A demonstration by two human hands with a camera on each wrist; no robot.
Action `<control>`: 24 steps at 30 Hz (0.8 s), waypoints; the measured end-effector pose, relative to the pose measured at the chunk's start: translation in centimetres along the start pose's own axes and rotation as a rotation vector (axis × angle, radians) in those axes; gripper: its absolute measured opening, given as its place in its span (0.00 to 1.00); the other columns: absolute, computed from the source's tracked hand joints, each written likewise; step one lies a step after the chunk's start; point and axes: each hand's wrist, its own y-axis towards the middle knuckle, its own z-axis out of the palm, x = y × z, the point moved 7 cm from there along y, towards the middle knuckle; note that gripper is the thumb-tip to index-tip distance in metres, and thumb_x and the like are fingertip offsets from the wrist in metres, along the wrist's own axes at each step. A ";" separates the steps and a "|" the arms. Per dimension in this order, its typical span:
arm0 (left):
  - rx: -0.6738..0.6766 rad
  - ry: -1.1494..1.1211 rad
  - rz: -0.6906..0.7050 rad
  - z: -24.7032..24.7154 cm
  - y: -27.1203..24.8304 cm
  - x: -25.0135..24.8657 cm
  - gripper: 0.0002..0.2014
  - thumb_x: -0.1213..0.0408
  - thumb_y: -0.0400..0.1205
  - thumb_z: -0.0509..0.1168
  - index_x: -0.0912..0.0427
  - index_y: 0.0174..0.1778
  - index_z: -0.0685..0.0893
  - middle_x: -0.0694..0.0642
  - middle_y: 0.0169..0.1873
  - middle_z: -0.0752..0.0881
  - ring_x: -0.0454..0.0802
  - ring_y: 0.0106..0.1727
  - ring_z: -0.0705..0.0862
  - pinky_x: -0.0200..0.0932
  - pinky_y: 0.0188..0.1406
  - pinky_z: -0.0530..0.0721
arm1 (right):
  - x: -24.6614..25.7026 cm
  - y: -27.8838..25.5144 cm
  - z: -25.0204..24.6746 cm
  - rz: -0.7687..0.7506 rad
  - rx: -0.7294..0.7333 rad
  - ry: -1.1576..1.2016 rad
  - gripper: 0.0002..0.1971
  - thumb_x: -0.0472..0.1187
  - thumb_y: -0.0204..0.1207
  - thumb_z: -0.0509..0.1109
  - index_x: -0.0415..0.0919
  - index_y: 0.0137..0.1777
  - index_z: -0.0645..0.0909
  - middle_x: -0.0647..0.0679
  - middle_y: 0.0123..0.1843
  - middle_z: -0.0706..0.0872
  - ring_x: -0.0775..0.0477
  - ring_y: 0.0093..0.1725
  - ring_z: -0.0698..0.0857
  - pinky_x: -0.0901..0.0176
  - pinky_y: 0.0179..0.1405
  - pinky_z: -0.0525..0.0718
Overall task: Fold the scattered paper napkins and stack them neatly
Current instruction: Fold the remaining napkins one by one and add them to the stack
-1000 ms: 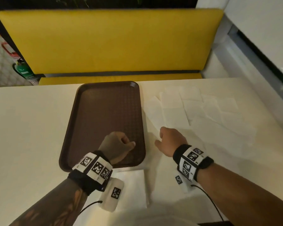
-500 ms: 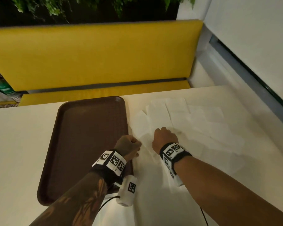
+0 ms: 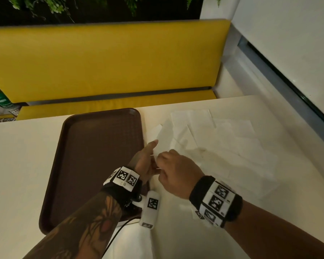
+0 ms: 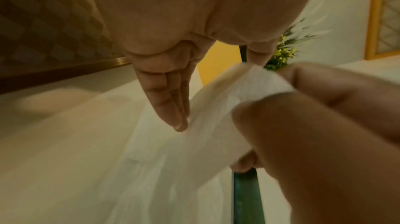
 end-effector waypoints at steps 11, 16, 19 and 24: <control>0.177 0.051 0.293 -2.2 -4.6 -1.3 0.15 0.64 0.83 0.63 0.67 0.64 0.81 0.70 0.59 0.85 0.70 0.59 0.84 0.67 0.61 0.81 | -4.6 -3.4 -2.0 0.481 -0.150 0.456 0.20 0.62 0.80 0.58 0.45 0.47 0.76 0.55 0.41 0.82 0.56 0.43 0.82 0.58 0.44 0.80; 0.215 0.056 0.372 -2.5 -7.2 -2.4 0.15 0.66 0.85 0.59 0.63 0.66 0.79 0.66 0.61 0.86 0.65 0.61 0.85 0.61 0.59 0.84 | -3.7 -2.5 -1.2 0.570 0.018 0.871 0.14 0.52 0.83 0.63 0.42 0.44 0.79 0.57 0.26 0.81 0.56 0.25 0.80 0.62 0.33 0.80; 0.225 0.073 0.428 -2.6 -8.6 -3.3 0.14 0.69 0.85 0.57 0.65 0.66 0.78 0.64 0.60 0.87 0.63 0.59 0.87 0.54 0.52 0.87 | -2.4 -1.8 -1.7 0.444 0.009 0.969 0.07 0.40 0.83 0.66 0.40 0.45 0.81 0.54 0.29 0.82 0.53 0.28 0.78 0.61 0.30 0.78; 0.186 0.079 0.522 -3.8 -10.1 -4.4 0.13 0.77 0.83 0.57 0.68 0.64 0.77 0.60 0.55 0.89 0.56 0.54 0.89 0.44 0.44 0.89 | -1.5 -1.4 -2.5 0.339 -0.079 1.053 0.05 0.32 0.84 0.64 0.35 0.55 0.81 0.31 0.37 0.84 0.43 0.30 0.72 0.58 0.26 0.73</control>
